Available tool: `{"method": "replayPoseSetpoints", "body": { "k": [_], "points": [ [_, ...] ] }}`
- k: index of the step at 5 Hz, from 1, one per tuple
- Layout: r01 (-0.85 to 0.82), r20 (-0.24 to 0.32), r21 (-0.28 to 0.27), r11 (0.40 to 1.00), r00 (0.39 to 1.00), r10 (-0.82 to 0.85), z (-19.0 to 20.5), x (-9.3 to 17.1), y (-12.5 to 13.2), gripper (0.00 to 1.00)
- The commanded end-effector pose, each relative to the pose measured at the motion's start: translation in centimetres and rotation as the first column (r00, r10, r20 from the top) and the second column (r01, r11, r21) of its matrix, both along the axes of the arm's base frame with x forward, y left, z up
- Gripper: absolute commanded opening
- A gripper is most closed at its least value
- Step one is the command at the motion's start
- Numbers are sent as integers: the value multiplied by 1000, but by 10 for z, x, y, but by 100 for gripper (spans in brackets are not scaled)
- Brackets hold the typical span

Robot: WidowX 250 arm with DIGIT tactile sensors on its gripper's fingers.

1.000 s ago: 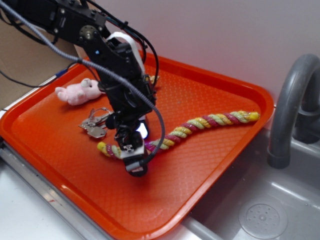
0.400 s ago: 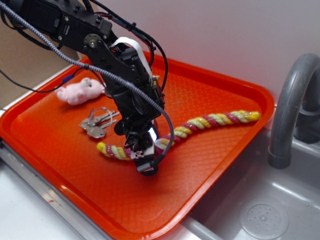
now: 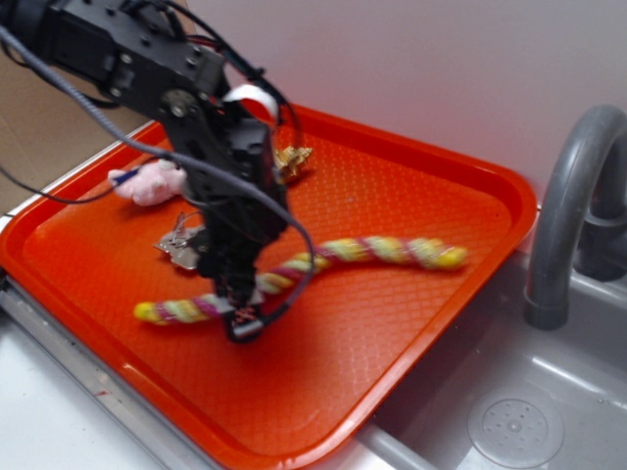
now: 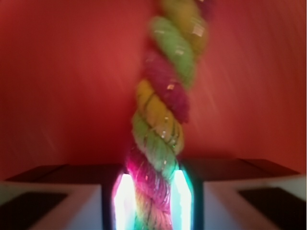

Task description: Grab the multicolored rope.

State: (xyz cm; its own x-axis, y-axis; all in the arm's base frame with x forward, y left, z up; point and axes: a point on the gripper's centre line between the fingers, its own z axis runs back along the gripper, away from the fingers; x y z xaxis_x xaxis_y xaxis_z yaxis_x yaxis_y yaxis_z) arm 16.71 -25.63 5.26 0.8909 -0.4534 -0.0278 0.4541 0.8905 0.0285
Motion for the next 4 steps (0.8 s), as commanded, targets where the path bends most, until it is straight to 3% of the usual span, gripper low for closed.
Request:
{"method": "replayPoseSetpoints", "body": {
  "k": [1, 2, 3, 4],
  "points": [
    [-364, 159, -157, 918, 908, 387, 124, 3, 39, 0],
    [-533, 219, -139, 834, 805, 551, 174, -2, 83, 0],
    [-587, 279, -166, 793, 743, 608, 215, -6, 116, 0],
    [-594, 347, -203, 779, 700, 624, 236, -9, 129, 0]
  ]
}}
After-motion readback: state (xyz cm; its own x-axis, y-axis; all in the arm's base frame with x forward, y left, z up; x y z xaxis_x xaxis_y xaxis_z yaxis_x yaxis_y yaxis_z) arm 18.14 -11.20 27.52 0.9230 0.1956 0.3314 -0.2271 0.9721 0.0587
